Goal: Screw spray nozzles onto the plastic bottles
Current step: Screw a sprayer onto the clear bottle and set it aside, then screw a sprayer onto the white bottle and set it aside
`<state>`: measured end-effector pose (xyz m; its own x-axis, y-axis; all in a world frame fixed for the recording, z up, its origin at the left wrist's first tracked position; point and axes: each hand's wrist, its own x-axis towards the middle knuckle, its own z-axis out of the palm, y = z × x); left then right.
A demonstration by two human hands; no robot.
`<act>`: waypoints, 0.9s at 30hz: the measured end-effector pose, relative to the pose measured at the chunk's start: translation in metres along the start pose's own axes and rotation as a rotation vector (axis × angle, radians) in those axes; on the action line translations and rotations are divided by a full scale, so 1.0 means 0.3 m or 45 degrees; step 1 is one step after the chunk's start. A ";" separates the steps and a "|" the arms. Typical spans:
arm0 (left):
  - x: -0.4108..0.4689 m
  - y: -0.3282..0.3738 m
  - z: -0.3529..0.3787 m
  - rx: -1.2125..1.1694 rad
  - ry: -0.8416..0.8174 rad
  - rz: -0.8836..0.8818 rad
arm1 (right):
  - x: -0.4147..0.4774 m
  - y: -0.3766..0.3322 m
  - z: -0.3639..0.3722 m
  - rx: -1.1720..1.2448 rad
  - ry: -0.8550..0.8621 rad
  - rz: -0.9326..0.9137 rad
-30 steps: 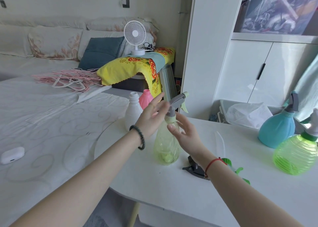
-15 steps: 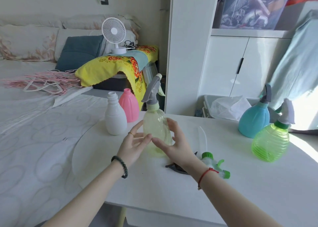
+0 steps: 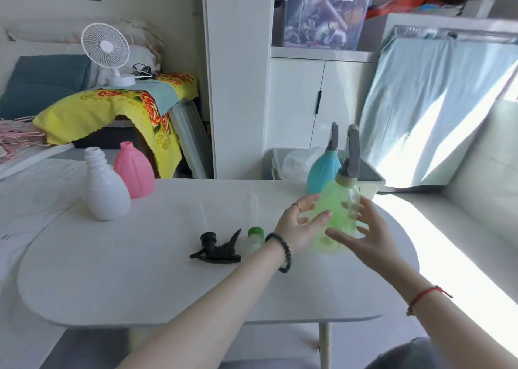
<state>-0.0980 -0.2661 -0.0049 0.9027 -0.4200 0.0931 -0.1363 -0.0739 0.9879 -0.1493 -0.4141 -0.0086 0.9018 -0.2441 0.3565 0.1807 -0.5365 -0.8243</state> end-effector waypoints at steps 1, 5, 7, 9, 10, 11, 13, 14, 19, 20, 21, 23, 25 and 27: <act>0.009 -0.017 0.040 0.030 -0.022 -0.008 | -0.013 0.034 -0.021 0.013 0.013 0.025; 0.035 -0.075 0.148 0.079 -0.090 -0.048 | -0.041 0.127 -0.069 0.041 0.053 0.103; 0.046 -0.089 0.175 0.070 -0.093 -0.060 | -0.033 0.148 -0.087 0.032 0.048 0.117; 0.056 -0.095 0.186 0.067 -0.097 -0.063 | -0.025 0.152 -0.099 0.031 0.019 0.116; 0.058 -0.098 0.187 0.069 -0.107 -0.062 | -0.025 0.152 -0.101 0.025 0.009 0.118; 0.058 -0.100 0.185 0.075 -0.122 -0.061 | -0.029 0.152 -0.100 0.013 0.005 0.126; 0.045 -0.104 0.171 0.086 -0.148 -0.058 | -0.050 0.147 -0.093 -0.057 0.059 0.137; 0.034 -0.105 0.152 0.087 -0.149 -0.051 | -0.067 0.138 -0.090 -0.109 0.150 0.121; -0.045 -0.095 -0.136 0.047 0.058 0.074 | -0.131 0.015 -0.038 -0.001 0.702 -0.278; -0.065 -0.092 -0.223 0.059 0.143 0.100 | -0.132 -0.029 -0.005 0.022 0.669 -0.318; -0.085 -0.090 -0.313 0.075 0.235 0.122 | -0.127 -0.072 0.039 0.039 0.598 -0.354; -0.126 -0.084 -0.492 0.113 0.444 0.152 | -0.104 -0.151 0.149 0.075 0.407 -0.423; -0.165 -0.083 -0.660 0.161 0.680 0.175 | -0.069 -0.232 0.272 0.089 0.216 -0.475; -0.202 -0.090 -0.810 0.228 0.901 0.181 | -0.028 -0.289 0.400 0.145 0.059 -0.460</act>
<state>-0.0500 -0.0188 -0.0071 0.9102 0.2421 0.3360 -0.2813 -0.2340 0.9307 -0.1254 -0.2688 0.0071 0.7537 -0.0936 0.6505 0.5285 -0.5019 -0.6846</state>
